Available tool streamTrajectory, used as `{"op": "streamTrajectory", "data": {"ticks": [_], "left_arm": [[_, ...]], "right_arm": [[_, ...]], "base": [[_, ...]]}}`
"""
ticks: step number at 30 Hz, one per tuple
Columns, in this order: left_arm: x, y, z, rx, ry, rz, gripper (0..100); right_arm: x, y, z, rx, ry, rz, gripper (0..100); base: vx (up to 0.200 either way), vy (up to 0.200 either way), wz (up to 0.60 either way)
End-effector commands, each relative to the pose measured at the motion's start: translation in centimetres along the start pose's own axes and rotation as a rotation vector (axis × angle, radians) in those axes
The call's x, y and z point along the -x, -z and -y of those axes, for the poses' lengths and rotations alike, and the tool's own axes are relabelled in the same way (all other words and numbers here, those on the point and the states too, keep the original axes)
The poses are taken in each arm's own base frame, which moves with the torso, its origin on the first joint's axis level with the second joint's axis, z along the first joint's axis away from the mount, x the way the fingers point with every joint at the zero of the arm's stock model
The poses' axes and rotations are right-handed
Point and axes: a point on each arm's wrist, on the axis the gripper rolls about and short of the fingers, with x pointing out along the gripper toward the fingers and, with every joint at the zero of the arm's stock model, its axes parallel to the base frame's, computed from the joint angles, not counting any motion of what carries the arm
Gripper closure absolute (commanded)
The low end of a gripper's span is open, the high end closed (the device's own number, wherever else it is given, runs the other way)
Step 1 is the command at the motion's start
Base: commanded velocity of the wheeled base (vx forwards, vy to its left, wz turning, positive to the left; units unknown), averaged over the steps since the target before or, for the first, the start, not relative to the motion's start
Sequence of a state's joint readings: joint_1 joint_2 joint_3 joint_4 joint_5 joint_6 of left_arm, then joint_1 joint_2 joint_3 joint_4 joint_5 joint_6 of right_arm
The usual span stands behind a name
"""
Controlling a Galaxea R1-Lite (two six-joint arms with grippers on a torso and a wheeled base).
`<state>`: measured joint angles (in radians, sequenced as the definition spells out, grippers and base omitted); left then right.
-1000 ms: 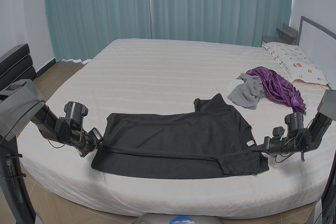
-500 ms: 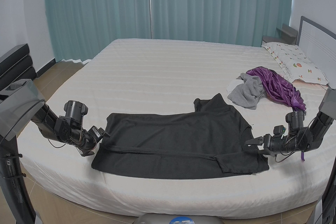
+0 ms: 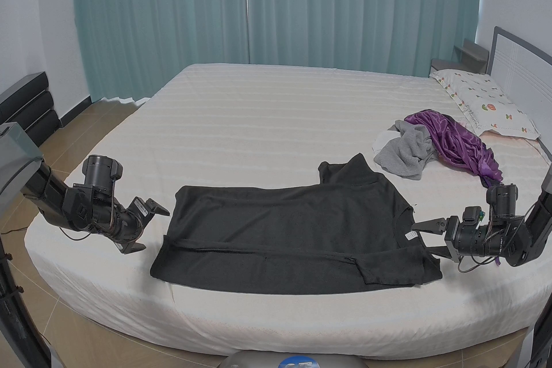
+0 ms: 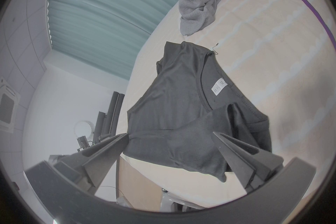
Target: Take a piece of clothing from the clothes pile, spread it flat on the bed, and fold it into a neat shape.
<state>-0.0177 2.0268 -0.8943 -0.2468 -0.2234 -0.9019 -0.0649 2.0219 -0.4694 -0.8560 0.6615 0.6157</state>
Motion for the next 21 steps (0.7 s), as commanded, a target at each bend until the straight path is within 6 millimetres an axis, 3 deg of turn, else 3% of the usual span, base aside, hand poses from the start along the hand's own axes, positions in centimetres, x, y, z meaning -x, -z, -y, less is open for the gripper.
{"op": "streamTrajectory", "data": {"ticks": [1, 11, 21], "left_arm": [[0.4, 0.9, 1.0, 0.018, 0.026, -0.013, 0], [-0.7, 2.7, 1.4, -0.015, 0.010, -0.068, 0], [-2.1, 2.5, 2.4, 0.026, 0.010, -0.063, 0]], "right_arm": [[0.2, 1.3, -0.3, -0.048, -0.015, -0.004, 0], [-0.7, 1.7, -0.4, -0.107, 0.024, 0.017, 0], [-1.2, 1.7, 0.1, -0.114, 0.049, 0.019, 0]], "base": [[0.000, 0.000, 0.00], [0.000, 0.000, 0.00], [0.000, 0.000, 0.00]]}}
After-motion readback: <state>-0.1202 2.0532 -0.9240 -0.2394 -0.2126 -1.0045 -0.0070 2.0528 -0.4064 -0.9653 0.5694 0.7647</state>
